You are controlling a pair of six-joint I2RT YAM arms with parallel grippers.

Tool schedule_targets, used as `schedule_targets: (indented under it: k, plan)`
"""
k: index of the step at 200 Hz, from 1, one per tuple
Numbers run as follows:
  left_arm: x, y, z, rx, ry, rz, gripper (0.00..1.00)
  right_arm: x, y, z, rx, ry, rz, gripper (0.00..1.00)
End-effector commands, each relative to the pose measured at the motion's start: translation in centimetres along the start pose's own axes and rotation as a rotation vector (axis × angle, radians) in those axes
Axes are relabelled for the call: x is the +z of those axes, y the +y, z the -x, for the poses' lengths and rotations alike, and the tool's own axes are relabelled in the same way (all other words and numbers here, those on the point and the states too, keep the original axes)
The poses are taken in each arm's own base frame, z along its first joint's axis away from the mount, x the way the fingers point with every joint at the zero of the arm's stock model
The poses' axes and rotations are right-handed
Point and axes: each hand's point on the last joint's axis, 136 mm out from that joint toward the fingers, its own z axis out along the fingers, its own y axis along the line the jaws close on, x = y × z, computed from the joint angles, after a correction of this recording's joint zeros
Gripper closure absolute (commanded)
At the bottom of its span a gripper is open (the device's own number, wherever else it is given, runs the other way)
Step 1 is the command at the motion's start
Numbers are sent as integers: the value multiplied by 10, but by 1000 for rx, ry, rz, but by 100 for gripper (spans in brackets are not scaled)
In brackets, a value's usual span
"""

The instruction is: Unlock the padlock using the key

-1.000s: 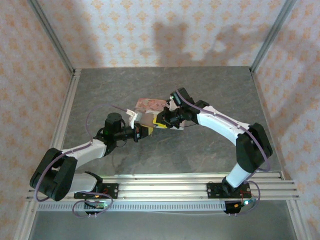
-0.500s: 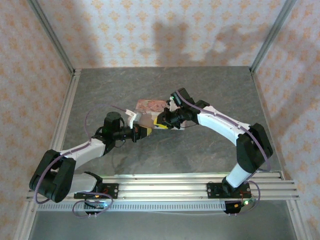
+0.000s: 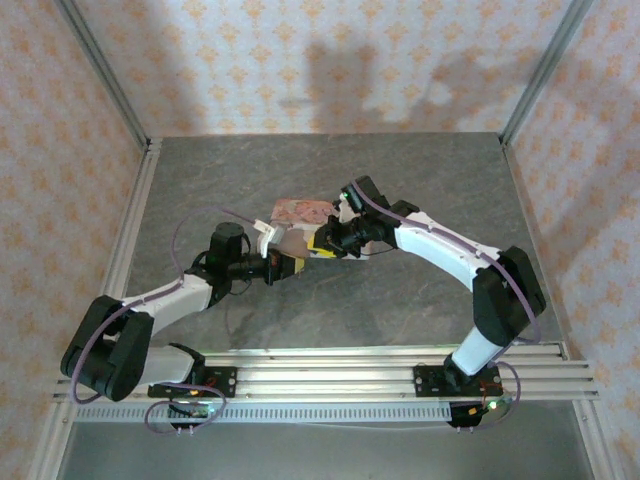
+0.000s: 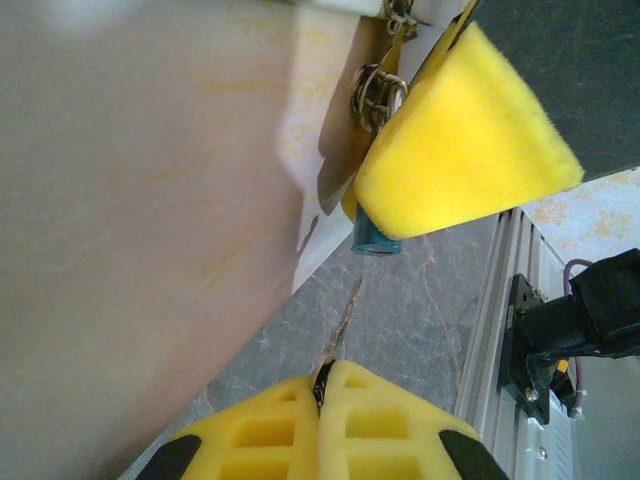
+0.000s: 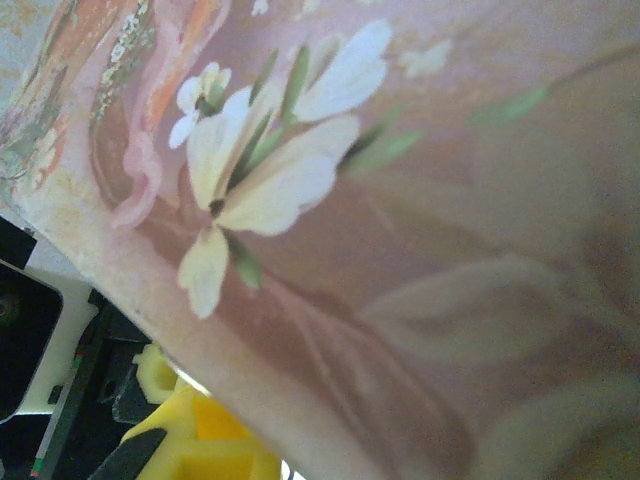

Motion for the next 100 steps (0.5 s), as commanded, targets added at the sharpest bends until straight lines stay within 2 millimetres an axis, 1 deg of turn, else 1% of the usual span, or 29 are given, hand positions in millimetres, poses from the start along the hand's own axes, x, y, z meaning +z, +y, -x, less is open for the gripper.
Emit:
schedule_targets:
  k: [1, 46, 100]
  plan:
    - [1, -9, 13, 32, -6, -37, 100, -20, 34, 8, -83, -49, 88, 100]
    - [3, -14, 19, 41, -13, -49, 100, -18, 32, 8, -76, -44, 91, 100]
    - [7, -12, 21, 30, -19, -47, 100, -19, 34, 8, -72, -51, 102, 100]
